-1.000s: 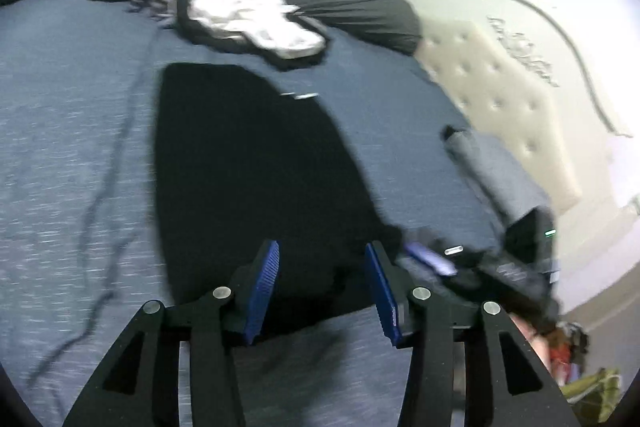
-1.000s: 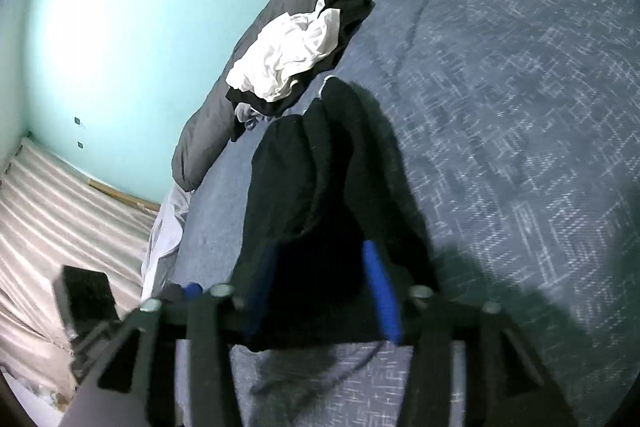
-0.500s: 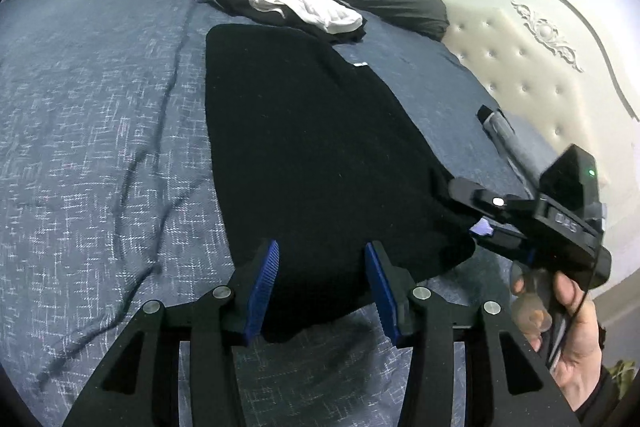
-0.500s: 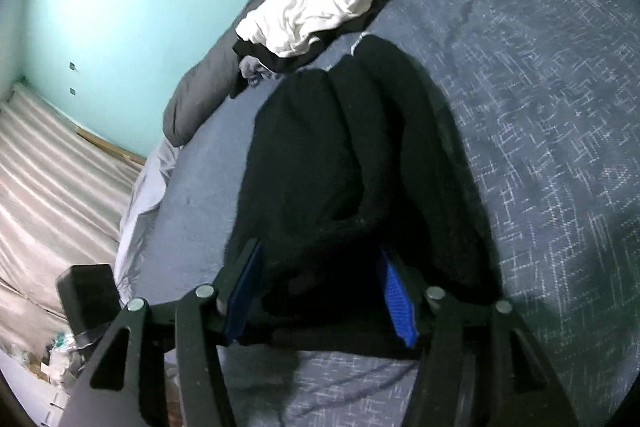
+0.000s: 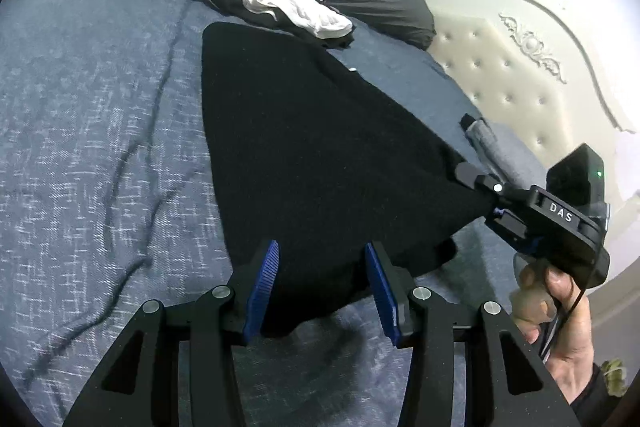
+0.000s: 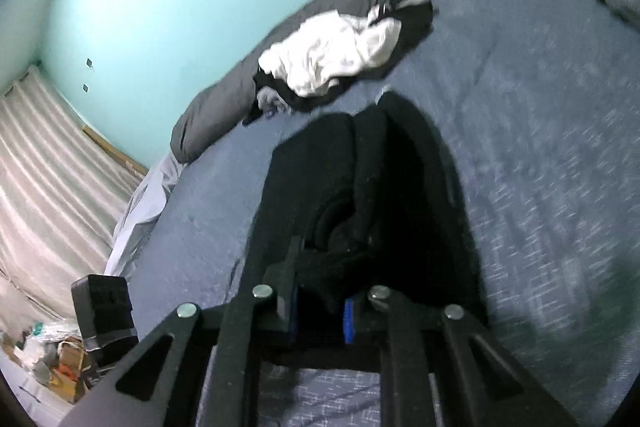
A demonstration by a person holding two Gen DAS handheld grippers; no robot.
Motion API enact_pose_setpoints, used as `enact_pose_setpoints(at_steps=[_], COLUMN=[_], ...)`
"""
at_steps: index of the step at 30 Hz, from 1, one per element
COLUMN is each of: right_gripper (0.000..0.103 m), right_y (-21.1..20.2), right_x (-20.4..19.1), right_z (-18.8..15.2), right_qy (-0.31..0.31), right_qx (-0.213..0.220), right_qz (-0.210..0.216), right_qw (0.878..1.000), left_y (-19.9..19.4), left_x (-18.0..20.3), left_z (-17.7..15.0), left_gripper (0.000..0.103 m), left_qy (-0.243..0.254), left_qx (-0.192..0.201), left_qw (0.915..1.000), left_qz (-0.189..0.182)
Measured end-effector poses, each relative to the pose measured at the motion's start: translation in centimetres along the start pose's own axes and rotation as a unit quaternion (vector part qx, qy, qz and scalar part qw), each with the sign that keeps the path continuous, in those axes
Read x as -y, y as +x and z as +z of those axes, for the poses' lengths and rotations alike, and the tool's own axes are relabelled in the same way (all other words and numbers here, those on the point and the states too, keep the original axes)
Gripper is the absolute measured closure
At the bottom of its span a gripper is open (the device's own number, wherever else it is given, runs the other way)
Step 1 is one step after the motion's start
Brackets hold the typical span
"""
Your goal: Fold clothes
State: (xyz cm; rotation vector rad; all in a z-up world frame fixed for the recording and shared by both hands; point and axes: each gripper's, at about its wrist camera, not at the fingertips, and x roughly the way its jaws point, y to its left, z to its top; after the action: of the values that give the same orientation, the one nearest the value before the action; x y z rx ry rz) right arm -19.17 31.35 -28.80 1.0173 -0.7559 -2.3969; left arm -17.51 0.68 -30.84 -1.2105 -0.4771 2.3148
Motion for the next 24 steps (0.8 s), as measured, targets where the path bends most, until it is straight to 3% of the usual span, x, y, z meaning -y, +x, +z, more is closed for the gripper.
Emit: enact_pose_setpoints(at_steps=[8,14,23,24], right_gripper=[0.089,0.089,0.087,0.083], right_y=[1.2,1.4,0.7,0.5], right_x=[4.1,5.7,6.0,5.9], right_z=[-2.0,-2.7,-3.0,-2.8], right_qy=[0.071,0.105,0.106,0.104], right_qx=[-0.034,-0.044,-0.043,-0.039], right_qz=[-0.032,-0.027,-0.030,-0.033], right_qw=[0.996,0.993,0.993,0.993], left_y=[0.1,0.7,1.3,1.3], left_x=[0.3,-0.3,-0.8,-0.9], left_z=[0.4,0.2,-0.4,-0.4], left_gripper=[0.054,0.054,0.054,0.054], left_qy=[0.006,0.006,0.006,0.004], left_qx=[-0.001,-0.010,-0.018,-0.018], left_qw=[0.9998,0.9996,0.9994,0.9994], left_qz=[0.018,0.026,0.029,0.029])
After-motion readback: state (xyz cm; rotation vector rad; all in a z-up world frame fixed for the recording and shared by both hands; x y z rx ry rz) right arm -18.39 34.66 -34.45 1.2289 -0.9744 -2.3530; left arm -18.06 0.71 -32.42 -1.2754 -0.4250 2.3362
